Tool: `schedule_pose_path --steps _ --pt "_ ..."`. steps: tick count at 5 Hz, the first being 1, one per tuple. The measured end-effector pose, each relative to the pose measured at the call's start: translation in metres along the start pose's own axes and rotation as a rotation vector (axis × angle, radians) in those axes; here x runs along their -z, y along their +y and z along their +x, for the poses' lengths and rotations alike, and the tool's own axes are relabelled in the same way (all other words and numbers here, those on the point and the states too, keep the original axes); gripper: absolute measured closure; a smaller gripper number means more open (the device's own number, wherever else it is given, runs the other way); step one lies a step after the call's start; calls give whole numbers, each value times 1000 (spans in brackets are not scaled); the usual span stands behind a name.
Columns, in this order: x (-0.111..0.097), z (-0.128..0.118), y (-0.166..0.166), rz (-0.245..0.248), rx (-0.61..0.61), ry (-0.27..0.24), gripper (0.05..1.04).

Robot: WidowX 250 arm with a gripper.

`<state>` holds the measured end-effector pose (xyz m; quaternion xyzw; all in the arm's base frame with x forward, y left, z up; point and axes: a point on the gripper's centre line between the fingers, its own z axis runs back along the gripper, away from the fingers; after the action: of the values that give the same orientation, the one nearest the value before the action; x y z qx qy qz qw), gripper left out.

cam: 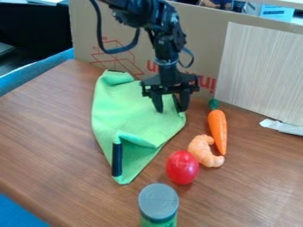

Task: Unfold the cloth from left to right

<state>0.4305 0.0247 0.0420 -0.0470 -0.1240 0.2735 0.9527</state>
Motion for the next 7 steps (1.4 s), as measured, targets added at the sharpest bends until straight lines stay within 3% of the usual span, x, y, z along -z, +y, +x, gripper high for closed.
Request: schedule_pose_path --steps 1,2,3,4,5,6,7 --pt "6 6 1 18 -6 -30 716" --pt "8 7 3 28 -6 -34 914" --pt "4 4 -3 6 -4 2 1003" --pt "0 -2 -8 -24 5 42 1016" --pt "-44 11 -7 -107 -37 5 1017" --pt "-67 16 15 -136 -60 -4 1017" --pt "-88 21 50 -135 -99 -46 1017"
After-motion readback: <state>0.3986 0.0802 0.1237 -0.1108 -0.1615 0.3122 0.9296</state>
